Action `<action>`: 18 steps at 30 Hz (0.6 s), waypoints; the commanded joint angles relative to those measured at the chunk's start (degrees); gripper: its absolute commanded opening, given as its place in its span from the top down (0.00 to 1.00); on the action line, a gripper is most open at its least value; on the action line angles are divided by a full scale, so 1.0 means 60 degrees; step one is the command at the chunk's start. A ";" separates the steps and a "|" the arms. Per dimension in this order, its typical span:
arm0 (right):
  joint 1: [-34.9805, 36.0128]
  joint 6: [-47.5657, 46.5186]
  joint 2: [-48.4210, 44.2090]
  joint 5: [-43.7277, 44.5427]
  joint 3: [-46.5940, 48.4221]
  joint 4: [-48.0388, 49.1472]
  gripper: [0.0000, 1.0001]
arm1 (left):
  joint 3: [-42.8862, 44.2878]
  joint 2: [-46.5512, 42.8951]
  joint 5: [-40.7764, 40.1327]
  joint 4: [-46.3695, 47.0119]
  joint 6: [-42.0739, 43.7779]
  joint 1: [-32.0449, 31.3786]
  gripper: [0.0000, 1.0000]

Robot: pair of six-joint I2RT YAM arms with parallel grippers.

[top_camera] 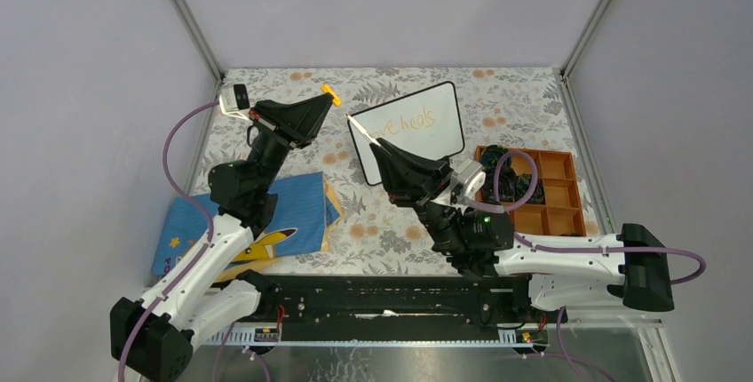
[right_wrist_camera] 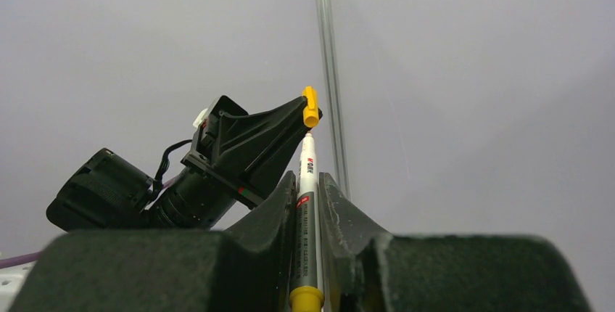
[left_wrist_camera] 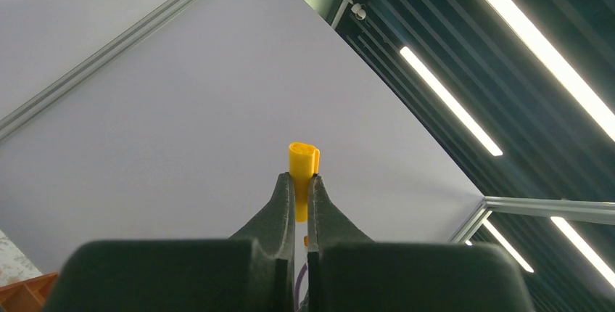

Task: Write a sentence on the whiteboard
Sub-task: Close the whiteboard marker at the center of the board.

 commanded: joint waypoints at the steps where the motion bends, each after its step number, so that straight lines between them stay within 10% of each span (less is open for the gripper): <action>1: -0.0042 0.0207 0.0036 -0.0075 0.0520 0.0260 1.00 | -0.0084 -0.0222 0.0180 0.0516 -0.0040 0.0084 1.00; 18: -0.0044 0.0256 0.0189 -0.0096 0.0652 0.0265 1.00 | -0.0172 -0.0350 0.0251 0.0448 -0.0066 0.0083 1.00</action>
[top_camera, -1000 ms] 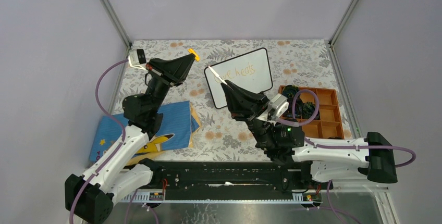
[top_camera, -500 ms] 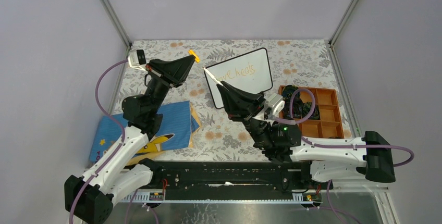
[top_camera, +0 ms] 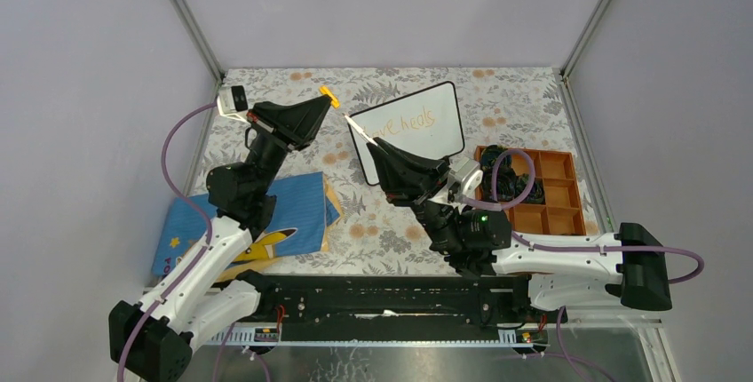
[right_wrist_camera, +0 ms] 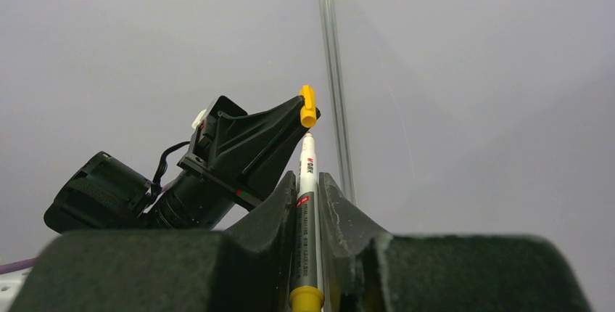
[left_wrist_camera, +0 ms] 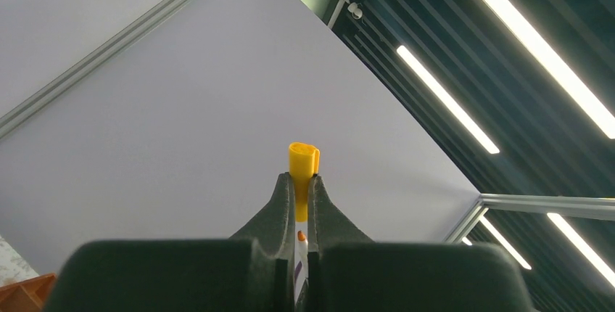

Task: Write a sentence on the whiteboard
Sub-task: Close the whiteboard marker at the center of the board.

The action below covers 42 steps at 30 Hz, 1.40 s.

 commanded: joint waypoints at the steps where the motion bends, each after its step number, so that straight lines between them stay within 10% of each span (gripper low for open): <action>1: -0.0040 0.0103 0.0018 -0.0074 0.0517 0.0296 1.00 | -0.0101 -0.0190 0.0225 0.0452 -0.0061 0.0083 1.00; 42: -0.0039 0.0074 0.0201 0.0040 0.0592 0.0446 1.00 | -0.0262 -0.0270 0.0525 0.0561 -0.0134 0.0083 1.00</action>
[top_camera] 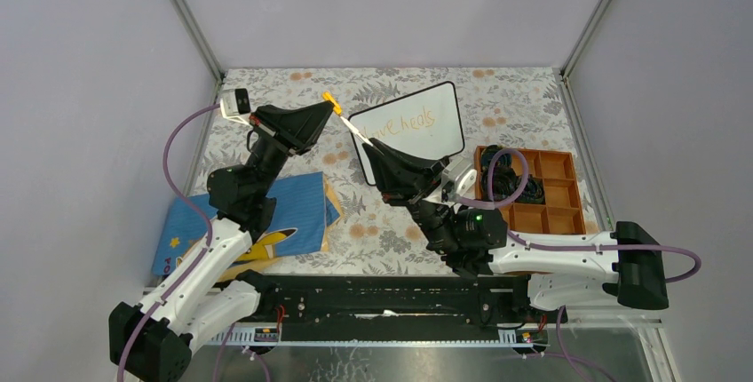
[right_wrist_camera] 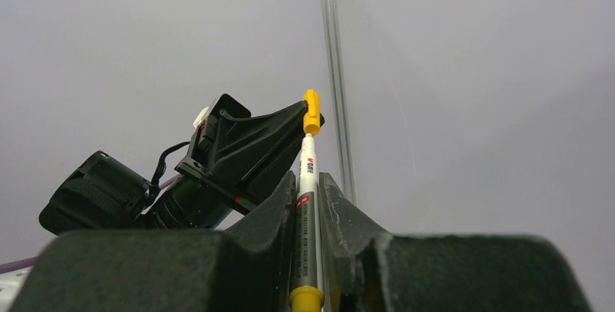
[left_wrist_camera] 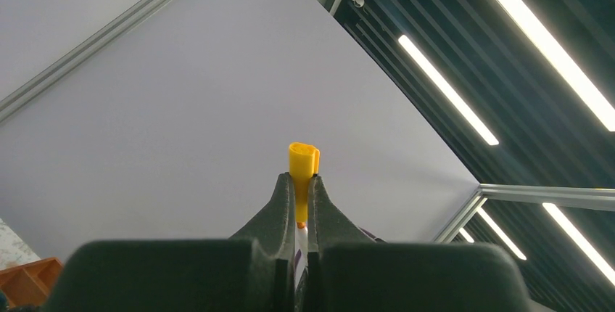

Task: Write a sentence on the whiteboard
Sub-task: Close the whiteboard marker at the center of the board.

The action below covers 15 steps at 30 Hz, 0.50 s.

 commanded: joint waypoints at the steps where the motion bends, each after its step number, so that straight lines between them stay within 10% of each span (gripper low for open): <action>1: -0.0042 0.0048 -0.0002 0.0045 0.0492 0.0511 1.00 | -0.0032 -0.0129 0.0220 0.0556 -0.0070 0.0083 1.00; 15: -0.0056 -0.0061 0.0056 0.0117 0.0508 0.0635 1.00 | -0.0076 -0.0148 0.0262 0.0640 -0.0187 0.0084 1.00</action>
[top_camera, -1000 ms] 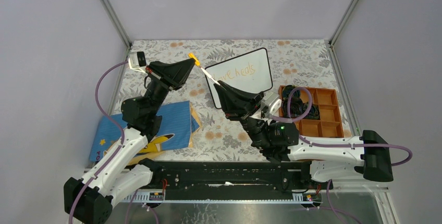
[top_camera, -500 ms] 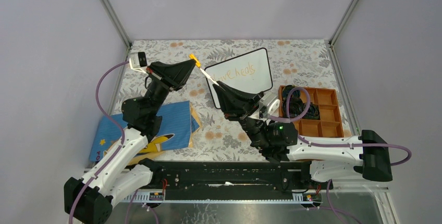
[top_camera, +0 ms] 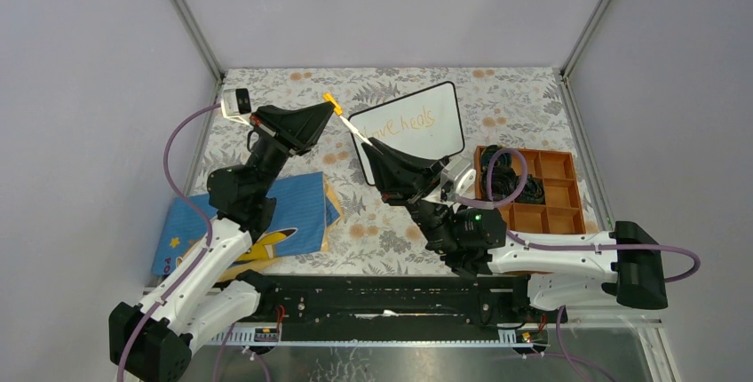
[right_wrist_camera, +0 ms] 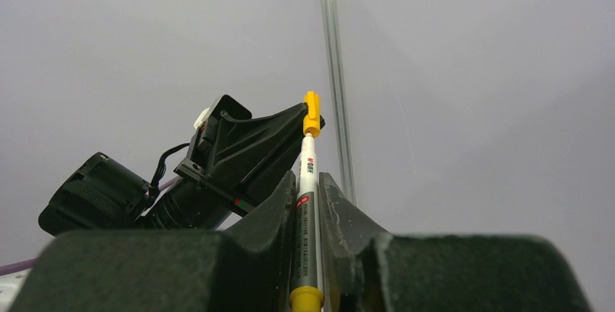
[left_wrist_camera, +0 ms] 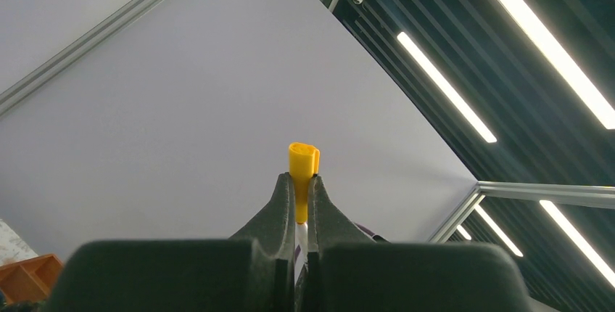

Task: Write a sentence on the whiteboard
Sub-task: Close the whiteboard marker at the center of the board.

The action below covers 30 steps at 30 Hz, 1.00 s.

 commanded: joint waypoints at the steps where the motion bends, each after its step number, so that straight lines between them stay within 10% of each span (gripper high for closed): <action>1: -0.0064 -0.0054 0.0013 0.0132 0.0461 0.0619 1.00 | -0.0073 -0.0150 0.0162 0.0643 -0.0122 0.0087 1.00; 30: -0.0260 -0.1146 0.1081 -0.0114 0.0768 0.2141 1.00 | -0.0194 0.0392 0.0132 0.1451 -0.1043 0.0073 1.00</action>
